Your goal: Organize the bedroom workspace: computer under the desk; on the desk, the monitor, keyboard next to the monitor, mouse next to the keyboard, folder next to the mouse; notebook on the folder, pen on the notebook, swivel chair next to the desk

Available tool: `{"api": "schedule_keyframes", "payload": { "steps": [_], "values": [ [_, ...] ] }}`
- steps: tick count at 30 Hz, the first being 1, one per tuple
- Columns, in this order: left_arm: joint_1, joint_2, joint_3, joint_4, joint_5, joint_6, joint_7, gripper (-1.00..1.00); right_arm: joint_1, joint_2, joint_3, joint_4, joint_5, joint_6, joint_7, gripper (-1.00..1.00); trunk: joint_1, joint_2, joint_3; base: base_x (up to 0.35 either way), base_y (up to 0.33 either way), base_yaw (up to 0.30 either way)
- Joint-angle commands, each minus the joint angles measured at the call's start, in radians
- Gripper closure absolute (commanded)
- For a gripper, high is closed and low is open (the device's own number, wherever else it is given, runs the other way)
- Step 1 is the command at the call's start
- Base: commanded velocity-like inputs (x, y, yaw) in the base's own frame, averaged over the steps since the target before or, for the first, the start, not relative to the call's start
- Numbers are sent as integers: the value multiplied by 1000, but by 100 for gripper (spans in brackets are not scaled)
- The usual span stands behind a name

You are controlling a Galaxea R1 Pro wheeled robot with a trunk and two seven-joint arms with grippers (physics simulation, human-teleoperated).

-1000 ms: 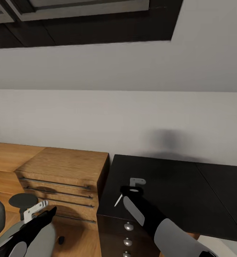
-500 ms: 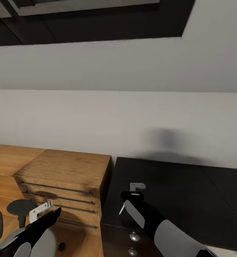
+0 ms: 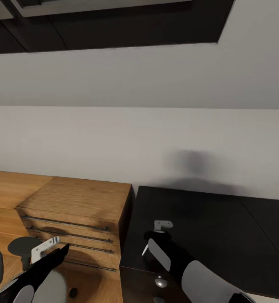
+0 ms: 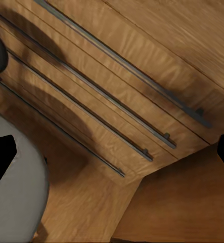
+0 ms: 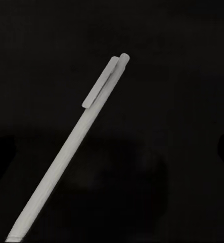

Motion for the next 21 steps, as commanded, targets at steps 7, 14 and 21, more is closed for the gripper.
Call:
{"api": "schedule_keyframes", "payload": {
  "steps": [7,14,21],
  "values": [
    [0,-3,43,-2,13,1,7,-100,-2,0,3,1,-7,21,-7,-100,12,-22,-10,0,0,0],
    [0,-4,48,-2,13,2,6,-100,-1,0,7,-9,-7,16,-8,-100,12,-22,-10,0,0,0],
    [0,-4,48,-2,13,2,6,-100,-1,0,6,-13,-7,14,-8,-100,12,-22,-10,0,0,20]
  ]
}}
